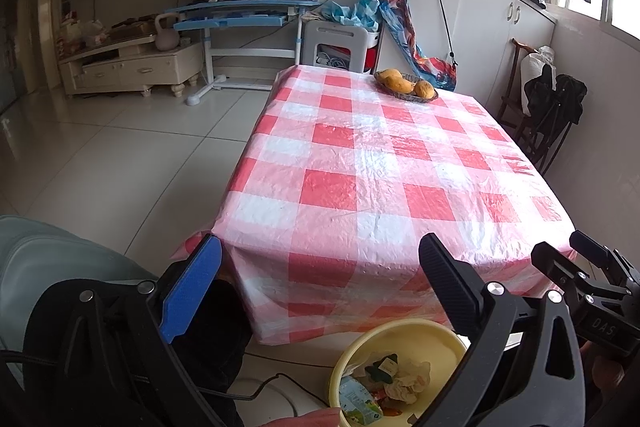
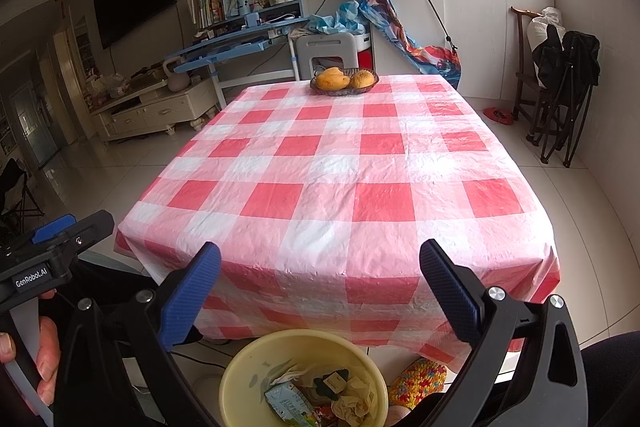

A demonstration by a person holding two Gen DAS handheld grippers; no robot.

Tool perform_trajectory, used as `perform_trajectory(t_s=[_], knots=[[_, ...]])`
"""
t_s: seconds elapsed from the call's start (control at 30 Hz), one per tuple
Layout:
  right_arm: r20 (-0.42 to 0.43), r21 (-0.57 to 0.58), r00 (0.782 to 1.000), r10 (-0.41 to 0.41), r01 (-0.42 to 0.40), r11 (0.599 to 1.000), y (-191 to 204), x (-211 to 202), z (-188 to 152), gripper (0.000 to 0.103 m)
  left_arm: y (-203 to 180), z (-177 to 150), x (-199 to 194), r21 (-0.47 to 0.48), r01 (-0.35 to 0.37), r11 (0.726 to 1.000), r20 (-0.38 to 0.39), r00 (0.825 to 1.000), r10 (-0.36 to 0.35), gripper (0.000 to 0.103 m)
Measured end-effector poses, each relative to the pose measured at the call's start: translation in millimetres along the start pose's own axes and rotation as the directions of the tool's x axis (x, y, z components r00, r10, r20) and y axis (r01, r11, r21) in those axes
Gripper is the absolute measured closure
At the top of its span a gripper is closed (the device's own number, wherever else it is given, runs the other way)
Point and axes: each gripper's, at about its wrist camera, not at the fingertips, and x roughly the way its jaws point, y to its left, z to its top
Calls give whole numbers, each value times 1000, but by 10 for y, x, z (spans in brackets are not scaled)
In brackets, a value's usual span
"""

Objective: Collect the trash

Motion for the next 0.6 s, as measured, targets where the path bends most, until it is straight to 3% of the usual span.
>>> perform_trajectory(t_s=[0.6], knots=[[0, -1, 1000, -2, 2, 1000, -9, -1, 2, 8, 19, 40, -5, -1, 7, 1000, 6, 1000, -7, 7]])
